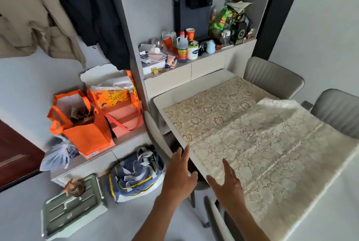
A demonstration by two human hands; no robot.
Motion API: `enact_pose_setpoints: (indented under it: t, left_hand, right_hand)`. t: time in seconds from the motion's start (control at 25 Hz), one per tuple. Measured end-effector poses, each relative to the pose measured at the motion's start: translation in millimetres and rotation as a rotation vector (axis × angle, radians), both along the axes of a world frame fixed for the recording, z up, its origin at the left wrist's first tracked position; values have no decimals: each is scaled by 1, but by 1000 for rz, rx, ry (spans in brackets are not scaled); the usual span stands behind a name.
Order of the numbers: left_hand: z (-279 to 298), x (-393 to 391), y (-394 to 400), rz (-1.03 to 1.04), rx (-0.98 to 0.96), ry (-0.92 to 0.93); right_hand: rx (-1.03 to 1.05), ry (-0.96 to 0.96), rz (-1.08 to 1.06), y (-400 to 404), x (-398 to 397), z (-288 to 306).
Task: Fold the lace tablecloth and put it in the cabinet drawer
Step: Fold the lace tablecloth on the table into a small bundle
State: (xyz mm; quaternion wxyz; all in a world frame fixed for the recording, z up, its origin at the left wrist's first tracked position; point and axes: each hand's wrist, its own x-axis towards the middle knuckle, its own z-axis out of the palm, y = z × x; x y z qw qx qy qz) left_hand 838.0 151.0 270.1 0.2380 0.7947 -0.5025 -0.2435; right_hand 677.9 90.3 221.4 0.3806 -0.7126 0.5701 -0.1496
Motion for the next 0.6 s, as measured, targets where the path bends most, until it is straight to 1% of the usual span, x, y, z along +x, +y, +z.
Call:
enact_pose_setpoints:
  t: [0.2, 0.44, 0.6]
  left_hand:
    - [-14, 59, -89, -111, 51, -27]
    - [-11, 115, -184, -222, 78, 25]
    - [-36, 152, -256, -338, 129, 72]
  right_hand:
    - [40, 6, -112, -75, 59, -16]
    - [59, -5, -227, -151, 110, -19]
    - [86, 33, -363, -199, 145, -29]
